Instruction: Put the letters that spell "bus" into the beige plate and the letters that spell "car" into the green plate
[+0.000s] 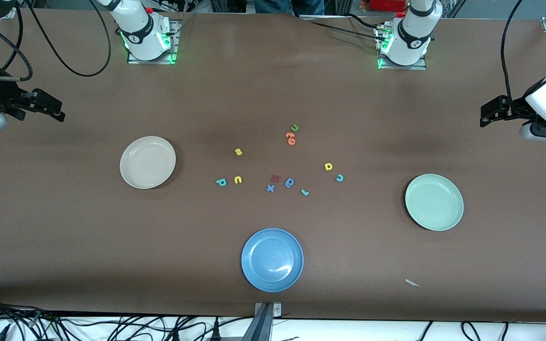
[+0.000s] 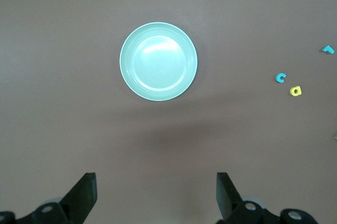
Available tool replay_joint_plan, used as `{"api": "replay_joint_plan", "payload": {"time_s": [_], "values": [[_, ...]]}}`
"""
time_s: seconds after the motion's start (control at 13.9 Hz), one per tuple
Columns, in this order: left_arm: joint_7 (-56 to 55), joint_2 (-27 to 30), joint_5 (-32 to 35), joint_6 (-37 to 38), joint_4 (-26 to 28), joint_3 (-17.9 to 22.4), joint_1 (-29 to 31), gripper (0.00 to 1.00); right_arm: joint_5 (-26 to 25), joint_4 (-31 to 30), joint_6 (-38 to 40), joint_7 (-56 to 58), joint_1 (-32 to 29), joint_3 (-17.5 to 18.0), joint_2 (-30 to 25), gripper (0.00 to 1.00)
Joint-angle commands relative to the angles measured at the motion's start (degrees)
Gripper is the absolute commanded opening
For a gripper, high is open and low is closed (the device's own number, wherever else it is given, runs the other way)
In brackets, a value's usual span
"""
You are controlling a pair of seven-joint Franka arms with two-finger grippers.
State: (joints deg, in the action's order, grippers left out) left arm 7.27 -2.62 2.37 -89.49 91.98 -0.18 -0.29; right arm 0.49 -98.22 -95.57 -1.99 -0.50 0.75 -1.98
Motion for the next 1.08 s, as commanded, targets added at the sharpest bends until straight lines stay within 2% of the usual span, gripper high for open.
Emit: {"api": "replay_joint_plan", "payload": {"time_s": [0.0,0.58,1.01], "values": [[1.26,-0.37,-0.26,0.89,-1.28,0.01,0.03,1.0,0.74,0.48,0.74,0.23,-0.56,0.39,-0.04,1.0],[1.26,-0.37,-0.26,0.89,-1.28,0.01,0.03,1.0,0.65,0.48,0.74,-0.29,-0.56,0.39,0.04,1.0],[1.26,-0.37,-0.26,0.89,-1.28,0.01,0.11,1.0,0.83,1.63,0.12,-0.38,-0.56,0.39,2.24,1.0]]}}
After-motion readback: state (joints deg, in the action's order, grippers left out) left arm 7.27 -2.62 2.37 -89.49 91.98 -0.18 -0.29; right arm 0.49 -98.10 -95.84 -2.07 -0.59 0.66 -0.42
